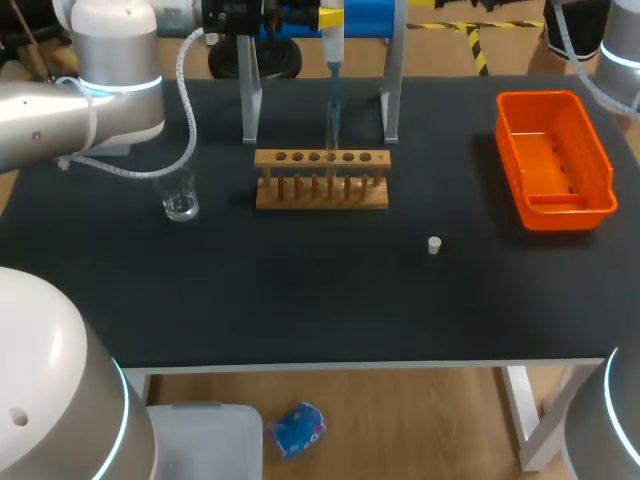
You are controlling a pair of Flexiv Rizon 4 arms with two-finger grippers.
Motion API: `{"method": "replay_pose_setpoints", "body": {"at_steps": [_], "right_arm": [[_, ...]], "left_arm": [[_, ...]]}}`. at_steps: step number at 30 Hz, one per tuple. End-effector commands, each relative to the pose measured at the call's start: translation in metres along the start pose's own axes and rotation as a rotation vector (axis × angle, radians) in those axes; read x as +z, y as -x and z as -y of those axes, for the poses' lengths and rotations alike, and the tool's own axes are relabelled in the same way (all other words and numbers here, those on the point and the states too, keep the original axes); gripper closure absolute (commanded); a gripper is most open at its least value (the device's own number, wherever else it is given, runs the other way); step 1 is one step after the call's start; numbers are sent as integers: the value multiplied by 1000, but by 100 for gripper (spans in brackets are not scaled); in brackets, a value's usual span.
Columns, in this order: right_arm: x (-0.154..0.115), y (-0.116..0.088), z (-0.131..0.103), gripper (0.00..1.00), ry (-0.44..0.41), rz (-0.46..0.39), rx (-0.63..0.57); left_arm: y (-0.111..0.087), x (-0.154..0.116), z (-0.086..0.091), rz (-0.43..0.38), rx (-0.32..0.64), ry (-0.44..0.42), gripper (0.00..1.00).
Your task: Invert the test tube, pick up the pipette, mount the tip to pipette, aspirate from beaker and dispense into the tube, eject the tip, return the pipette, and cap with the stopper.
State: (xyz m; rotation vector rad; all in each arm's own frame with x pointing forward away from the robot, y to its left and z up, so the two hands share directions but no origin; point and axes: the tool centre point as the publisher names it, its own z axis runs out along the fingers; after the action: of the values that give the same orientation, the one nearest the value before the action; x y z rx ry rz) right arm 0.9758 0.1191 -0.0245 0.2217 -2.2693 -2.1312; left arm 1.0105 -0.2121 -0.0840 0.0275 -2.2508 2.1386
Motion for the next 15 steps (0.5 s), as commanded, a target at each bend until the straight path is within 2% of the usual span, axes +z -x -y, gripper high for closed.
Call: {"method": "replay_pose_setpoints", "body": {"at_steps": [1,5,8,15], "right_arm": [[9,10,-16,100,25,-28,30],[22,16,-32,100,56,-72,68],[34,21,-40,100,34,-93,79],[55,29,-42,100,34,-124,98]], "left_arm": [[1,0,1,-1,0,1,100],[1,0,1,-1,0,1,100],[1,0,1,-1,0,1,100],[1,0,1,-1,0,1,100]]}}
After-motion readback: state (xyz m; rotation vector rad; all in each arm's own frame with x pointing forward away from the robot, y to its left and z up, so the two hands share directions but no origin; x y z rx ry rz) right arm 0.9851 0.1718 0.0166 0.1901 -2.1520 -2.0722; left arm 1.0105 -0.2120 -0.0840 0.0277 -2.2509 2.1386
